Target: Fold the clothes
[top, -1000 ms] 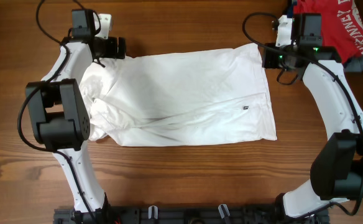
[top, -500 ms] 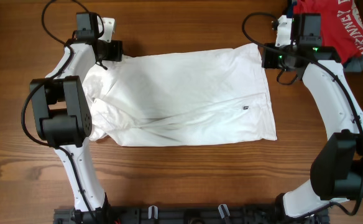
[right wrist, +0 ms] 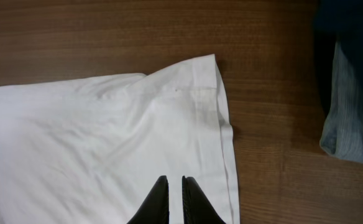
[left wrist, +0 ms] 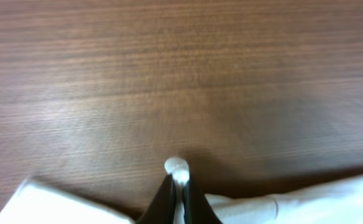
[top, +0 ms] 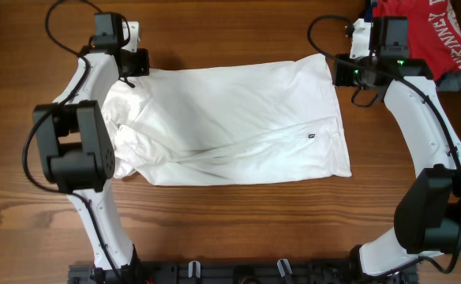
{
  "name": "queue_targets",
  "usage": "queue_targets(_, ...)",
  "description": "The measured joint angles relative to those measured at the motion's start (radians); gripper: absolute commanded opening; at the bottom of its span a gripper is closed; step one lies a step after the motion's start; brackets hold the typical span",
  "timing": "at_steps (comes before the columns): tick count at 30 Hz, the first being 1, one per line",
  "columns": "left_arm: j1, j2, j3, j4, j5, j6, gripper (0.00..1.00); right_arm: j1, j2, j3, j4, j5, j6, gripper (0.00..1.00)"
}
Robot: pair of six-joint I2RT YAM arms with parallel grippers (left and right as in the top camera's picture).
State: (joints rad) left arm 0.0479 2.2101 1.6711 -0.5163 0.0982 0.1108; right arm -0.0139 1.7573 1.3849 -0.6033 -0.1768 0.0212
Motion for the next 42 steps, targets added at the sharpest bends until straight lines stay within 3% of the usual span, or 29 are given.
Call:
queue_targets(9,-0.018,-0.194,0.007,-0.352,-0.021,-0.132,0.04,0.000,0.000,0.000,-0.001,0.000,0.000,0.09)
queue_targets(22,-0.150,-0.208,0.006,-0.803,0.013,-0.338,0.04,0.000,0.000,0.000,-0.001,0.000,-0.001,0.09)
queue_targets(23,-0.153,-0.208,0.003,-0.834,0.002,-0.363,0.08,0.000,0.000,0.000,-0.002,0.000,-0.001,0.09)
queue_targets(26,-0.149,-0.208,-0.019,-0.883,-0.027,-0.414,0.91,0.000,0.000,0.000,-0.001,0.000,-0.001,0.09)
queue_targets(27,-0.147,-0.208,-0.025,-0.890,-0.028,-0.425,1.00,0.000,0.000,0.000,-0.001,0.000,-0.001,0.09)
queue_targets(34,-0.145,-0.208,-0.047,-0.847,-0.058,-0.446,1.00,0.000,0.000,0.000,0.002,-0.001,-0.002,0.09)
queue_targets(42,-0.105,-0.207,-0.047,-0.498,-0.084,-0.364,1.00,0.000,0.000,0.000,0.006,-0.003,-0.001,0.09)
